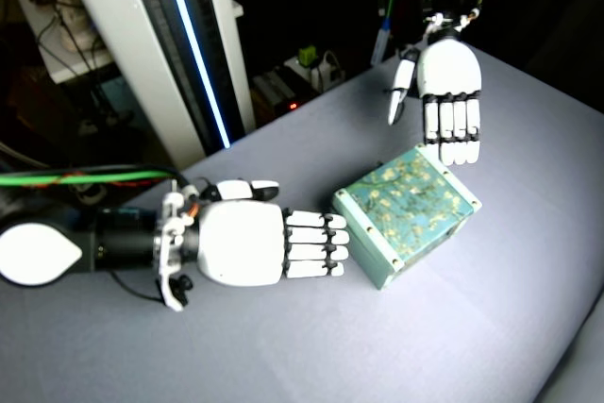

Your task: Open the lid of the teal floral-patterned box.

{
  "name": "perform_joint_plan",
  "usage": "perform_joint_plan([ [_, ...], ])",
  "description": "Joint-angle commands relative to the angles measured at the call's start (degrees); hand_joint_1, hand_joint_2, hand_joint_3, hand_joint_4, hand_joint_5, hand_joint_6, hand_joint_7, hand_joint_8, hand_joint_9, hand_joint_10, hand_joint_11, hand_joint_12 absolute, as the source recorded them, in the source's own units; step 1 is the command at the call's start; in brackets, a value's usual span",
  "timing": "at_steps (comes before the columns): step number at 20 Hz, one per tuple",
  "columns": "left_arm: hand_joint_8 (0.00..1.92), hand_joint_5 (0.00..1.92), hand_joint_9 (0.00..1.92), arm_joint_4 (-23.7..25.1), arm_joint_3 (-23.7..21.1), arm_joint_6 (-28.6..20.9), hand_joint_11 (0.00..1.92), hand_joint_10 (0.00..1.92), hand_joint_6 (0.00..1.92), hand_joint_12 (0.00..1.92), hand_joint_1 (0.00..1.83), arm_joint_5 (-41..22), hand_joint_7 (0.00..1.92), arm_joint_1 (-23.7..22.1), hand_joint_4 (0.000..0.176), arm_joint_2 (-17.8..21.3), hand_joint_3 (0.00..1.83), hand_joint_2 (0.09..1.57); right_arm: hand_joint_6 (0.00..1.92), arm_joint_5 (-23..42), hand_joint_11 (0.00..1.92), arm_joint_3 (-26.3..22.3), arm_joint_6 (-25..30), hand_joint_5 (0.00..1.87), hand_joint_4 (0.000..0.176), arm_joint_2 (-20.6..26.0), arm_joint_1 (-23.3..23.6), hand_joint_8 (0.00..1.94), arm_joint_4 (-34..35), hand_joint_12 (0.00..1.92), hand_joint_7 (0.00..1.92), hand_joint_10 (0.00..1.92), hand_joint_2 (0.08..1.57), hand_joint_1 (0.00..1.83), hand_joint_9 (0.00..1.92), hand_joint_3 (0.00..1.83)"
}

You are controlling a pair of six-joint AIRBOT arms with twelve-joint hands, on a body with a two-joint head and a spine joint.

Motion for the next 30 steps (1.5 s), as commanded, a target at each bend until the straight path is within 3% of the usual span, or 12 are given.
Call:
perform_joint_plan([
  [1,0.0,0.03,0.2,0.9,-0.4,-0.4,0.0,0.01,0.0,0.11,0.0,-10.8,0.15,-0.8,0.0,0.0,0.01,1.38,0.0,7.4,0.0,-0.3,-0.6,0.01,0.0,-0.3,0.9,0.0,4.6,0.12,0.01,0.0,1.28,0.0,0.01,0.0],
  [5,0.0,0.05,0.19,0.4,-0.3,-0.3,0.0,0.0,0.0,0.09,0.0,-11.9,0.14,-1.0,0.0,0.0,0.0,1.35,0.01,9.1,0.01,-0.4,-2.5,0.01,0.0,-0.3,0.9,0.0,8.3,0.08,0.01,0.01,1.27,0.0,0.01,0.0],
  [11,0.01,0.11,0.19,-2.7,-0.3,2.2,0.17,0.02,0.01,0.17,0.0,-13.5,0.17,-1.0,0.0,-0.6,0.0,1.29,0.02,10.9,0.04,-0.4,-5.4,0.06,0.0,-0.3,0.9,0.01,13.0,0.08,0.04,0.01,1.28,0.0,0.03,0.0],
  [17,0.01,0.13,0.09,-7.0,0.3,4.5,0.0,0.0,0.01,0.13,0.0,-17.6,0.13,-1.7,0.0,-2.2,0.0,1.15,0.0,13.1,0.02,-0.3,-8.0,0.05,0.0,-0.3,0.9,0.0,18.2,0.08,0.03,0.0,1.18,0.0,0.02,0.0],
  [22,0.0,0.16,0.13,-9.8,0.7,5.7,0.02,0.01,0.0,0.21,0.0,-20.6,0.18,-1.7,0.0,-3.6,0.01,1.34,0.01,14.6,0.01,-0.1,-9.7,0.08,0.0,-0.6,0.9,0.01,21.2,0.07,0.07,0.01,1.2,0.0,0.04,0.0],
  [29,0.01,0.13,0.13,-11.5,2.7,6.0,0.0,0.01,0.0,0.38,0.0,-21.6,0.14,-3.4,0.0,-6.0,0.01,1.44,0.0,15.8,0.0,2.6,-10.2,0.06,0.001,-3.3,1.0,0.0,26.0,0.0,0.03,0.0,1.14,0.0,0.0,0.0],
  [30,0.0,0.12,0.12,-11.8,3.2,6.4,0.0,0.0,0.0,0.36,0.0,-21.2,0.14,-4.0,0.0,-6.5,0.0,1.41,0.01,15.8,0.0,3.2,-10.2,0.07,0.018,-3.7,1.2,0.0,26.4,0.0,0.03,0.0,1.14,0.0,0.0,0.0],
])
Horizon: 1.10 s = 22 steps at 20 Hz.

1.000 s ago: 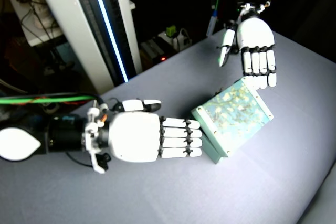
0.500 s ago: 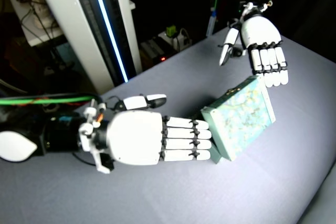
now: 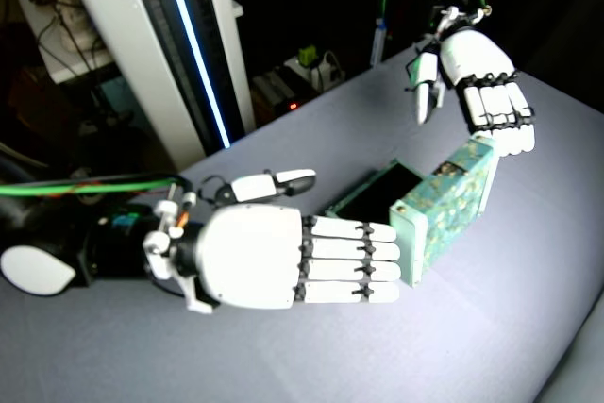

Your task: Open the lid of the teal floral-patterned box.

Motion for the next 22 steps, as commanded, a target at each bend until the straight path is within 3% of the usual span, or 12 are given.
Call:
perform_joint_plan([
  [1,0.0,0.15,0.17,2.7,0.0,0.1,0.0,0.0,0.0,0.46,0.0,-8.0,0.17,-1.5,0.0,-0.9,0.0,1.41,0.01,9.2,0.0,0.0,0.6,0.07,0.008,-0.8,1.3,0.0,1.7,0.0,0.03,0.0,1.14,0.0,0.0,0.0],
  [6,0.0,0.17,0.21,1.1,2.1,0.7,0.0,0.0,0.0,0.51,0.0,-6.7,0.21,-2.9,0.0,-2.8,0.0,1.39,0.01,8.8,0.04,1.9,0.6,0.09,0.0,-2.5,1.5,0.01,3.4,0.02,0.06,0.01,1.2,0.0,0.05,0.01],
  [9,0.0,0.14,0.18,-0.2,2.8,1.2,0.0,0.0,0.0,0.36,0.0,-6.6,0.19,-3.1,0.0,-3.5,0.0,1.34,0.01,8.4,0.05,2.7,0.6,0.1,0.0,-3.0,1.5,0.01,4.0,0.02,0.07,0.01,1.21,0.0,0.05,0.01],
  [16,0.0,0.13,0.16,-1.7,3.2,1.5,0.0,0.0,0.01,0.42,0.0,-7.0,0.17,-2.6,0.0,-3.3,0.0,1.36,0.01,7.6,0.05,3.5,0.6,0.12,0.0,-3.0,1.6,0.01,4.6,0.02,0.1,0.01,1.23,0.0,0.06,0.01],
  [22,0.01,0.13,0.17,-4.2,3.9,3.1,0.03,0.02,0.0,0.34,0.0,-7.3,0.17,-3.1,0.0,-2.9,0.0,1.32,0.0,6.5,0.04,3.7,0.6,0.09,0.0,-2.7,1.7,0.0,4.6,0.02,0.08,0.0,1.26,0.0,0.05,0.02],
])
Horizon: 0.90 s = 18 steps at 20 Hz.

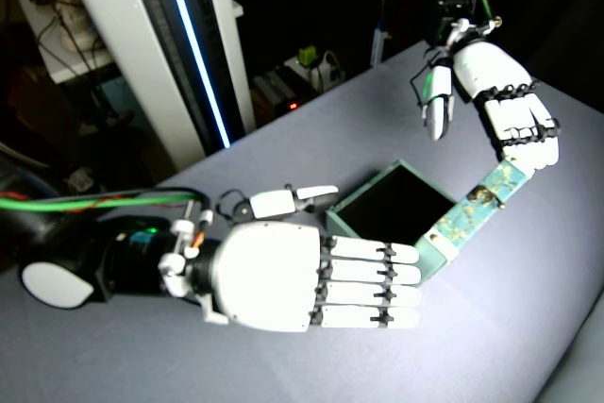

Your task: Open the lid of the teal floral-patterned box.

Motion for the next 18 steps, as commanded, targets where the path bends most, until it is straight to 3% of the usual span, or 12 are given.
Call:
perform_joint_plan([
  [1,0.01,0.13,0.19,0.1,0.4,0.0,0.01,0.01,0.0,0.41,0.0,-8.0,0.19,-0.5,0.0,0.5,0.0,1.33,0.0,6.9,0.03,0.0,0.6,0.09,0.0,0.3,0.9,0.0,2.1,0.02,0.09,0.0,1.26,0.0,0.05,0.02],
  [5,0.0,0.14,0.2,-1.1,0.4,0.4,0.0,0.0,0.0,0.62,0.0,-8.5,0.19,-0.1,0.0,1.3,0.0,1.31,0.0,6.5,0.03,0.0,0.6,0.09,0.0,1.0,0.8,0.0,2.1,0.01,0.09,0.0,1.27,0.0,0.04,0.02],
  [7,0.0,0.16,0.19,-2.4,-0.3,0.4,0.0,0.0,0.0,0.48,0.0,-10.5,0.21,1.2,0.0,2.5,0.0,1.32,0.0,6.3,0.02,-0.2,0.6,0.08,0.0,1.8,0.8,0.0,2.3,0.01,0.07,0.0,1.27,0.0,0.03,0.01],
  [9,0.01,0.15,0.1,-4.0,-1.6,0.4,0.0,0.0,0.0,0.18,0.0,-14.5,0.16,2.8,0.0,3.8,0.0,1.31,0.01,6.5,0.01,-0.9,0.5,0.09,0.0,2.5,0.8,0.01,3.3,0.0,0.06,0.01,1.24,0.0,0.02,0.0],
  [12,0.0,0.09,0.02,-4.6,-3.6,0.4,0.0,0.0,0.0,0.03,0.0,-20.5,0.08,4.5,0.0,5.8,0.0,1.3,0.01,8.6,0.02,-2.3,-0.2,0.11,0.0,3.8,0.8,0.01,5.1,0.01,0.08,0.01,1.22,0.0,0.04,0.0],
  [14,0.01,0.11,0.11,-4.3,-5.8,0.4,0.06,0.01,0.0,0.05,0.0,-24.9,0.15,6.2,0.0,7.8,0.01,1.38,0.01,11.2,0.05,-5.3,-4.7,0.12,0.008,6.1,0.4,0.01,7.7,0.02,0.09,0.01,1.23,0.0,0.05,0.0],
  [15,0.0,0.16,0.18,-4.1,-6.7,0.4,0.14,0.01,0.0,0.1,0.0,-26.9,0.2,7.2,0.0,8.4,0.01,1.41,0.01,13.2,0.06,-6.8,-6.3,0.12,0.044,7.2,-0.2,0.01,8.9,0.03,0.1,0.01,1.23,0.0,0.06,0.0],
  [16,0.0,0.17,0.19,-4.0,-7.6,0.4,0.16,0.01,0.0,0.11,0.0,-29.3,0.21,8.1,0.0,9.1,0.01,1.42,0.02,15.6,0.05,-8.1,-7.2,0.14,0.025,8.2,-1.0,0.01,10.2,0.02,0.1,0.01,1.24,0.0,0.05,0.01],
  [17,0.0,0.15,0.19,-3.6,-8.7,0.4,0.15,0.0,0.0,0.14,0.0,-31.8,0.19,9.2,0.0,9.8,0.0,1.47,0.01,20.0,0.04,-9.6,-7.8,0.13,0.034,9.4,-2.5,0.01,11.8,0.02,0.09,0.0,1.25,0.0,0.04,0.01],
  [18,0.0,0.17,0.15,-3.2,-9.6,0.4,0.03,0.0,0.0,0.3,0.02,-33.6,0.18,10.0,0.0,10.2,0.0,1.5,0.0,22.8,0.01,-10.6,-7.8,0.1,0.019,10.3,-3.6,0.0,12.8,0.0,0.06,0.0,1.26,0.0,0.01,0.01],
])
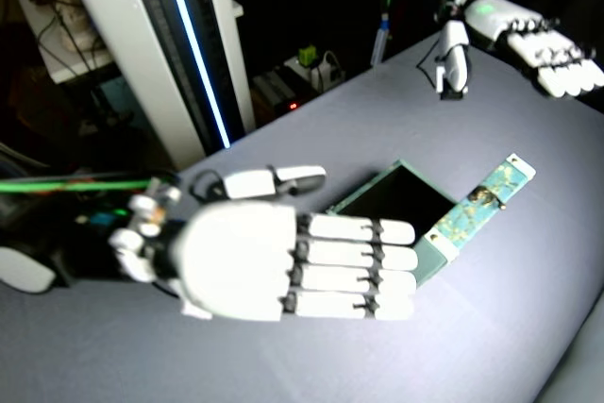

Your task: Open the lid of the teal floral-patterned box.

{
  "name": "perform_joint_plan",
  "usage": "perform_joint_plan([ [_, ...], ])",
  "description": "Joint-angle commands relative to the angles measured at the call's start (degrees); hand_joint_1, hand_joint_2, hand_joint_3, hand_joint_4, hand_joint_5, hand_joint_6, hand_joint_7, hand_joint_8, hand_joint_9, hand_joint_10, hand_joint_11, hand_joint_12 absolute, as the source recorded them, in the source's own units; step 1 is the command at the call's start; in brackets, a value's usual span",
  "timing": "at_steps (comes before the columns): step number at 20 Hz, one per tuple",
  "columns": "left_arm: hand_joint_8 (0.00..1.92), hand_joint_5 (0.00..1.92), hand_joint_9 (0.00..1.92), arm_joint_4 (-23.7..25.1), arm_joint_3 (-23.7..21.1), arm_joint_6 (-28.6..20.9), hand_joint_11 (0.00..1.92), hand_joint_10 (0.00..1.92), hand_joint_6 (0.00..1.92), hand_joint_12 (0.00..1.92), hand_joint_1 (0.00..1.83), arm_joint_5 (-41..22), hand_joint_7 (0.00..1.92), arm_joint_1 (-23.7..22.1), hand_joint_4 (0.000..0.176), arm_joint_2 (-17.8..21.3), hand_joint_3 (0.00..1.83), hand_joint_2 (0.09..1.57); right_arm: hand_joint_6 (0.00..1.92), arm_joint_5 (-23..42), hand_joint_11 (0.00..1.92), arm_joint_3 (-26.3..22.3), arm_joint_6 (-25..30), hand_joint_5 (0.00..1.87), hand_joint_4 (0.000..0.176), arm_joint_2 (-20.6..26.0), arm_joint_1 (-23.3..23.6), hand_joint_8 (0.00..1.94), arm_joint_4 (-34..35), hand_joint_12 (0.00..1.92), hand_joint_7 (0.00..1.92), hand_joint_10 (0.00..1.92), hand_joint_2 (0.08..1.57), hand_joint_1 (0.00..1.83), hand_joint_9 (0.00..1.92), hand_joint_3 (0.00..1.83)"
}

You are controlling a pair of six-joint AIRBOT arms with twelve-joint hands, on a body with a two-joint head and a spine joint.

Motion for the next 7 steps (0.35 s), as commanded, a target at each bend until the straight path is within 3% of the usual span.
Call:
perform_joint_plan([
  [1,0.0,0.13,0.1,1.4,-0.5,-0.4,0.0,0.0,0.0,0.23,0.0,-11.6,0.15,0.1,0.0,0.9,0.0,1.49,0.0,12.9,0.0,-1.1,0.3,0.08,0.0,1.0,-0.3,0.0,2.5,0.0,0.04,0.0,1.28,0.0,0.0,0.02],
  [2,0.01,0.06,0.03,2.0,-1.3,-1.0,0.0,0.0,0.0,0.05,0.03,-14.2,0.06,1.2,0.0,1.4,0.0,1.47,0.01,16.7,0.0,-2.4,0.3,0.09,0.0,1.6,-1.5,0.0,3.0,0.0,0.04,0.0,1.33,0.0,0.0,0.04],
  [4,0.0,0.03,0.0,2.7,-2.2,-3.2,0.0,0.0,0.0,0.0,0.19,-18.9,0.01,3.7,0.0,1.7,0.0,1.39,0.0,22.9,0.05,-4.4,0.3,0.14,0.0,2.0,-4.1,0.0,3.6,0.03,0.08,0.0,1.38,0.05,0.04,0.01],
  [5,0.0,0.03,0.0,3.0,-2.3,-4.8,0.0,0.0,0.0,0.0,0.25,-20.6,0.01,4.5,0.0,1.8,0.0,1.39,0.0,25.2,0.1,-5.0,0.4,0.14,0.0,2.1,-4.6,0.01,3.6,0.07,0.11,0.02,1.45,0.18,0.1,0.02],
  [6,0.0,0.04,0.04,3.1,-2.2,-6.5,0.03,0.0,0.0,0.02,0.26,-22.2,0.05,5.1,0.0,1.8,0.0,1.36,0.02,27.7,0.11,-5.5,0.7,0.22,0.0,2.1,-5.1,0.02,3.4,0.43,0.28,0.02,1.45,0.51,0.29,0.0],
  [7,0.01,0.08,0.09,3.1,-1.9,-8.0,0.01,0.0,0.0,0.23,0.34,-23.4,0.09,5.8,0.0,1.4,0.0,1.3,0.0,29.8,0.06,-5.9,0.9,0.23,0.0,2.2,-5.5,0.01,3.1,0.74,0.34,0.01,1.43,0.76,0.4,0.01],
])
